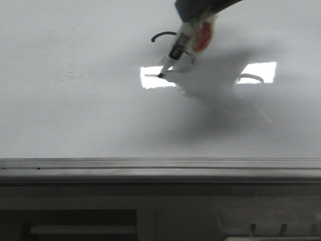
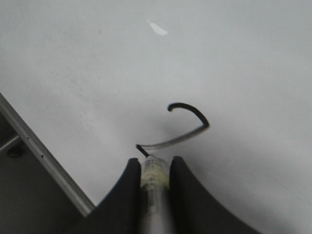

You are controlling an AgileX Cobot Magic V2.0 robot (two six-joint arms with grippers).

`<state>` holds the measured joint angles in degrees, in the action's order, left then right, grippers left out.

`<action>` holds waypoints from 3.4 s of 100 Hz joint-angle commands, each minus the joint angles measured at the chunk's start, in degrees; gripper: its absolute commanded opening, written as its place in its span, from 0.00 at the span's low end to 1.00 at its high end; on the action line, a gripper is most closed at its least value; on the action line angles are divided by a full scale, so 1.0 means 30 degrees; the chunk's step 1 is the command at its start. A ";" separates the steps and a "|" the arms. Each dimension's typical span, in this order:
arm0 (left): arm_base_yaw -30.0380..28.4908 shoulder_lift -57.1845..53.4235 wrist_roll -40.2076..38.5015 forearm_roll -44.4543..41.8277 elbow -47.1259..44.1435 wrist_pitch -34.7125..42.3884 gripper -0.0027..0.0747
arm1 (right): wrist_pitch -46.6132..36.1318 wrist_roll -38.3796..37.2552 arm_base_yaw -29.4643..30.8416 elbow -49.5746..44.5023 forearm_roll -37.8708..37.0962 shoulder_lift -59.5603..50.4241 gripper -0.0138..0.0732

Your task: Write number 3 on whiteboard

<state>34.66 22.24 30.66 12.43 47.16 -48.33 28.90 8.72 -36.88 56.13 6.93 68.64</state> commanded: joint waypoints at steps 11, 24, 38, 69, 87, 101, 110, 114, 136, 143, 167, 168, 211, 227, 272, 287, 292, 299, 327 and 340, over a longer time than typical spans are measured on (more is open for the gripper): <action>-0.0025 0.0318 -0.0254 0.0351 0.0409 0.1735 0.01 | 0.0628 0.0328 0.0641 -0.0482 -0.2416 -0.0764 0.09; -0.0025 0.0322 -0.0254 0.0651 0.0381 0.1735 0.01 | -0.0342 0.0328 -0.0125 -0.1651 -0.1198 -0.0587 0.09; -0.0025 0.0322 -0.0254 0.0735 0.0381 0.1769 0.01 | -0.2826 0.0328 -0.1356 -0.2472 -0.0234 0.0310 0.09; -0.0025 0.0322 -0.0254 0.0735 0.0381 0.3410 0.01 | -0.0705 0.0370 -0.2461 -0.0420 -0.0238 -0.0185 0.09; -0.0025 0.0855 -0.0254 0.1137 0.0381 0.4057 0.08 | -0.0283 0.2394 -0.3574 0.2054 -0.0238 -0.3611 0.09; 0.0148 0.2946 0.0743 0.3878 0.0551 0.3491 0.40 | 0.0440 0.4750 -0.4006 0.2950 -0.0238 -0.4285 0.09; 0.0426 0.4559 0.3680 0.6534 0.0862 0.2640 0.54 | 0.1374 0.5979 -0.4350 0.2936 -0.0238 -0.4030 0.09; 0.0571 0.5168 0.4902 0.7597 0.1041 0.2037 0.55 | 0.1644 0.6027 -0.4659 0.2936 -0.0238 -0.3919 0.09; 0.1338 0.8430 0.6509 0.9106 0.2419 0.0845 0.55 | 0.1089 0.6057 -0.7411 0.2936 -0.0238 -0.3762 0.09; 0.1549 0.9103 0.6745 0.9172 0.2782 0.0681 0.55 | 0.0620 0.6057 -0.7909 0.2936 -0.0238 -0.3762 0.09; 0.1889 1.0386 0.6745 0.9362 0.3195 -0.0107 0.52 | 0.0289 0.6057 -0.8591 0.2936 0.0025 -0.3762 0.09; 0.1889 1.0431 0.6745 0.9421 0.3195 -0.0107 0.51 | 0.0283 0.6057 -0.8622 0.2936 0.0025 -0.3762 0.09; 0.1889 1.0432 0.6790 0.9539 0.3195 0.0012 0.33 | -0.1052 0.6271 -1.0434 0.2936 0.0025 -0.2818 0.09; 0.1889 1.0432 0.6790 0.9539 0.3195 0.0012 0.11 | -0.1442 0.6271 -1.0434 0.2936 0.0025 -0.2778 0.09; 0.1855 1.0432 0.6523 0.9811 0.3099 0.1056 0.01 | -0.1765 0.6271 -0.9009 0.2936 -0.0531 -0.3606 0.76; 0.1622 1.0432 0.4719 0.9811 0.2121 0.3371 0.01 | -0.1722 0.5438 -0.6953 0.2936 -0.0531 -0.5310 0.85; 0.1349 1.0432 0.4045 0.9811 0.1506 0.4258 0.01 | -0.1494 0.5405 -0.6295 0.2936 -0.0531 -0.5973 0.85; 0.0884 1.0432 0.2520 0.9851 0.0424 0.5837 0.01 | -0.1121 0.5405 -0.5399 0.2936 -0.0531 -0.7013 0.85; 0.0141 1.1464 0.0642 1.5040 -0.2885 1.2027 0.01 | -0.0656 0.4543 -0.2893 0.1257 -0.0531 -0.9702 0.15; 0.0141 1.3144 0.0670 1.5035 -0.2881 1.2350 0.01 | -0.0876 0.4465 -0.2744 -0.0121 -0.0456 -1.0045 0.09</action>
<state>35.20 59.53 33.22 55.17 37.06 -15.04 30.30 22.64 -45.59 56.59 5.11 38.89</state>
